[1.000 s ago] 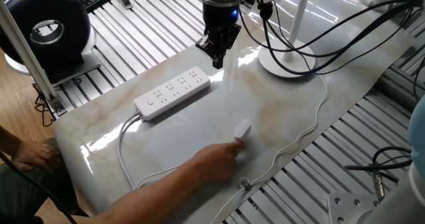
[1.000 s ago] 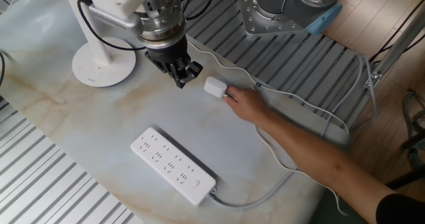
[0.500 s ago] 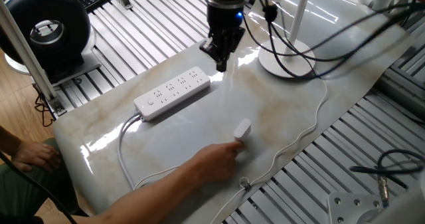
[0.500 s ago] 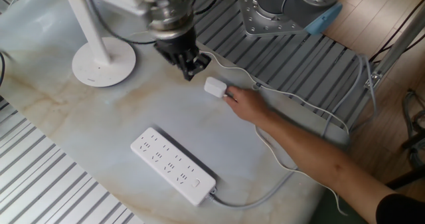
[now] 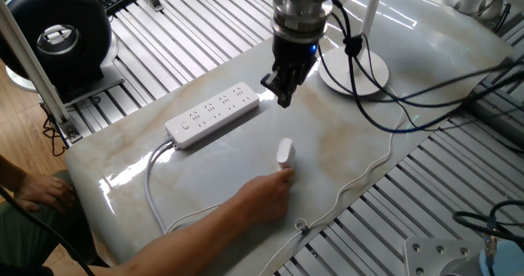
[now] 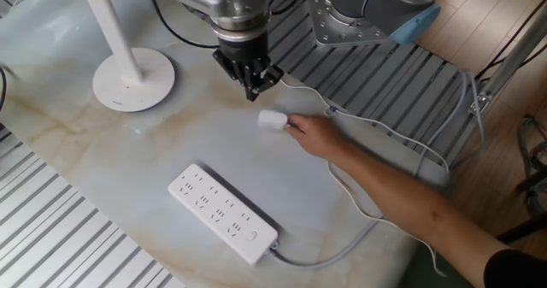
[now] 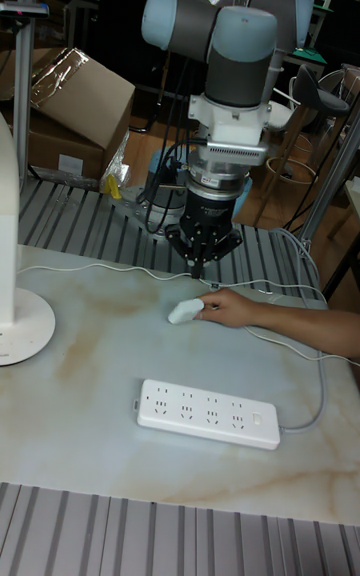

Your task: Plug in the power cord of the desk lamp, turn on the socket, and light up the desk lamp

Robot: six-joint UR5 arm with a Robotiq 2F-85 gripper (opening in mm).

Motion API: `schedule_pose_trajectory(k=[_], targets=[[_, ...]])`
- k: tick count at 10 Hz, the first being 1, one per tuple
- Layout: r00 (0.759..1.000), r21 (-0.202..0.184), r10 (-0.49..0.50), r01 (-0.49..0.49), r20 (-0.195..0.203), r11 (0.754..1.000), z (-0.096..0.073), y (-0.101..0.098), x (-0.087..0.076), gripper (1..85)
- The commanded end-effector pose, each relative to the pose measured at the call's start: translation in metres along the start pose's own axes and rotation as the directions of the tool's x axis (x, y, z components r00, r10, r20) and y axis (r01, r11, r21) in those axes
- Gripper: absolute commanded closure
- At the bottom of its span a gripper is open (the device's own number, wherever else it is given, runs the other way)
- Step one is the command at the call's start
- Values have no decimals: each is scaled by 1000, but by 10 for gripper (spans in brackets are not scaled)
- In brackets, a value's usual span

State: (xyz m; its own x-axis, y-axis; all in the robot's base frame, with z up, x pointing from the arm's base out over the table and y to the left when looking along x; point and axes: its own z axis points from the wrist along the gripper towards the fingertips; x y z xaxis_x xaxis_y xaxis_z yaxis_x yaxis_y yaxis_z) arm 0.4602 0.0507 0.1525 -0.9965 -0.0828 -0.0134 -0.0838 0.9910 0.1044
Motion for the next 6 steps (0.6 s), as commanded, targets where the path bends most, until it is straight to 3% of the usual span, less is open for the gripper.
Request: schedule_pose_trajectory(k=[1, 3, 4, 5, 6], targets=[[998, 6, -5, 5, -69, 1000, 9, -2, 26, 847], [986, 36, 20, -15, -164, 999, 6, -9, 51, 847], [981, 39, 31, -24, -191, 999, 5, -9, 58, 847], [981, 34, 33, -27, -189, 999, 5, -7, 57, 847], [988, 19, 32, -30, -150, 999, 21, -3, 41, 847]])
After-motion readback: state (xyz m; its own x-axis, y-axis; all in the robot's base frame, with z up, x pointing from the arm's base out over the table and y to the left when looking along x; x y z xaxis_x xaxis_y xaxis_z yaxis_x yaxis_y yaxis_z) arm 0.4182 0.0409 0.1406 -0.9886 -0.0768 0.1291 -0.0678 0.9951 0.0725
